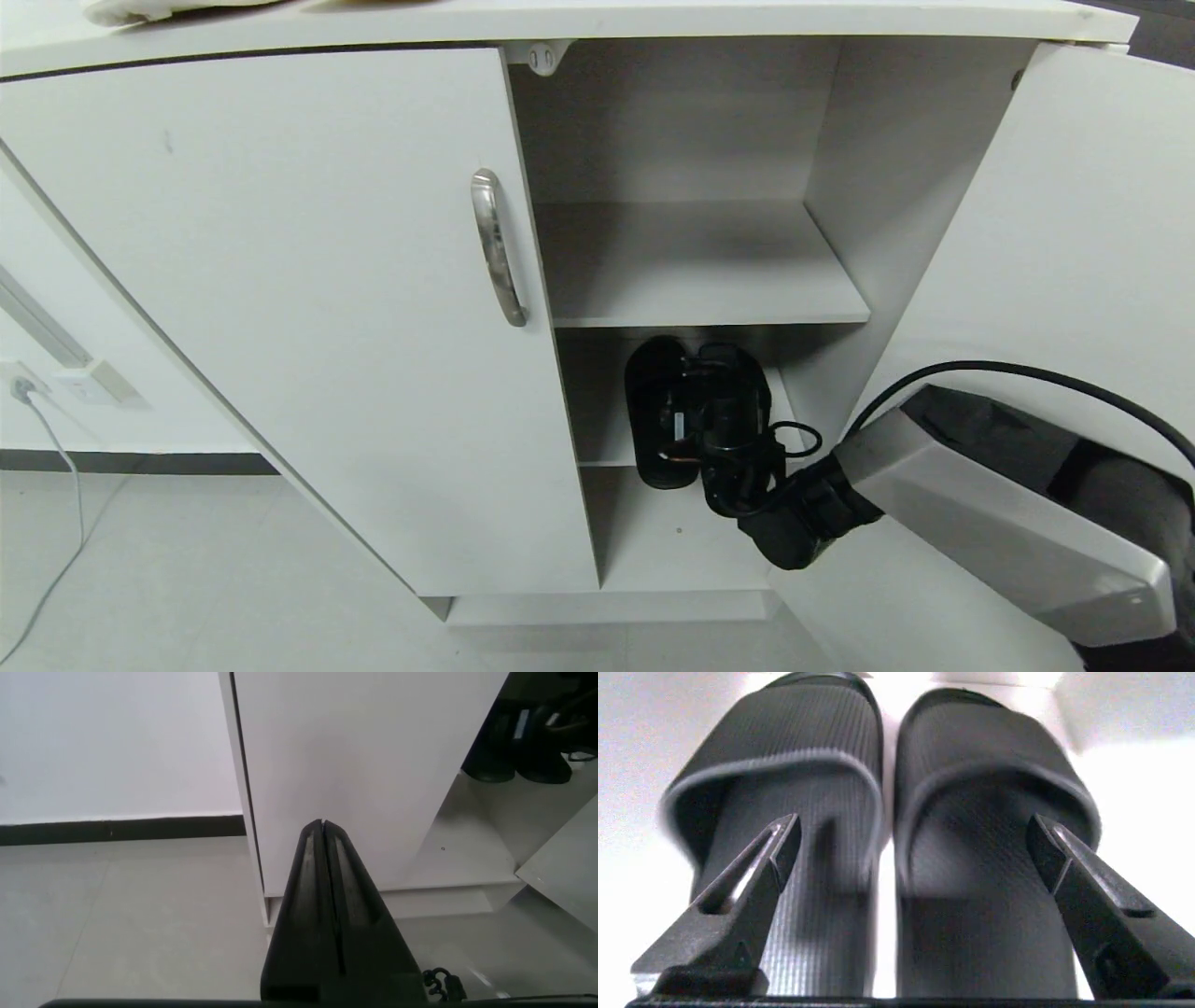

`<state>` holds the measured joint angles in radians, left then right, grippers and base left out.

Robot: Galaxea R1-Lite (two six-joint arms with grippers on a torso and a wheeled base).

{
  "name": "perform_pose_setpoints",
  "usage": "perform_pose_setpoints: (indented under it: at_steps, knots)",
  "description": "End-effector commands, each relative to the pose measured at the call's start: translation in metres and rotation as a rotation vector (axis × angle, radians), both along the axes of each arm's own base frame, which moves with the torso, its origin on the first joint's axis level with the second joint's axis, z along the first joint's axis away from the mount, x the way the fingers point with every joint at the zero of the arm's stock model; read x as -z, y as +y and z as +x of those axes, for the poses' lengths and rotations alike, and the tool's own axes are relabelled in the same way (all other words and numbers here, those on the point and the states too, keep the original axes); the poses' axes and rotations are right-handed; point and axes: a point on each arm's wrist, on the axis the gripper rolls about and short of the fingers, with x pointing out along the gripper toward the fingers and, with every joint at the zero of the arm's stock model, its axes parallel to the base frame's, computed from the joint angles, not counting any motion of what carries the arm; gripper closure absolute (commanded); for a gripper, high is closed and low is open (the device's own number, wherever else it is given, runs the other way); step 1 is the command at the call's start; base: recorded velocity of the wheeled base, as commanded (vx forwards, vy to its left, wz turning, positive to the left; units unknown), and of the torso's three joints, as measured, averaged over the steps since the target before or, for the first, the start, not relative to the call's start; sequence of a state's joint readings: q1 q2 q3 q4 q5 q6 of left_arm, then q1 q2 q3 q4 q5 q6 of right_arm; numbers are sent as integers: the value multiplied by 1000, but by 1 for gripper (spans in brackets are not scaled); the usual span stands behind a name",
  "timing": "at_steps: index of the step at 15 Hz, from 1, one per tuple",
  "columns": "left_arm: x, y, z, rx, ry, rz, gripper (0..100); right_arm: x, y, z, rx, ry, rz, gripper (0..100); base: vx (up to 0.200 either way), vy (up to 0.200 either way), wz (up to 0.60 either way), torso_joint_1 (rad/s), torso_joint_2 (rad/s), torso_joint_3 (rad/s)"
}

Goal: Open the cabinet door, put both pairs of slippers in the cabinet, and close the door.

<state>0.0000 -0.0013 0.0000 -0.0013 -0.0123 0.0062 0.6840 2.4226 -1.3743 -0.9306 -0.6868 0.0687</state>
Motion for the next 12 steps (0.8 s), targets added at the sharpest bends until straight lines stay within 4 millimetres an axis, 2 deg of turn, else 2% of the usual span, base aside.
perform_pose_setpoints:
  at_steps: [1, 3, 7, 12]
  knots:
    - [0, 0, 0, 0, 1, 0, 100, -23, -11, -38, -35, -36, 31, 0, 0, 0, 0, 0, 0, 0]
    - [0, 0, 0, 0, 1, 0, 100, -22, -14, -62, -75, -43, 39, 0, 0, 0, 0, 0, 0, 0]
    - [0, 0, 0, 1, 1, 2, 100, -29, -13, -94, -182, -56, 51, 0, 0, 0, 0, 0, 0, 0]
    - [0, 0, 0, 1, 1, 0, 100, -26, -11, -99, -197, -47, 36, 0, 0, 0, 0, 0, 0, 0]
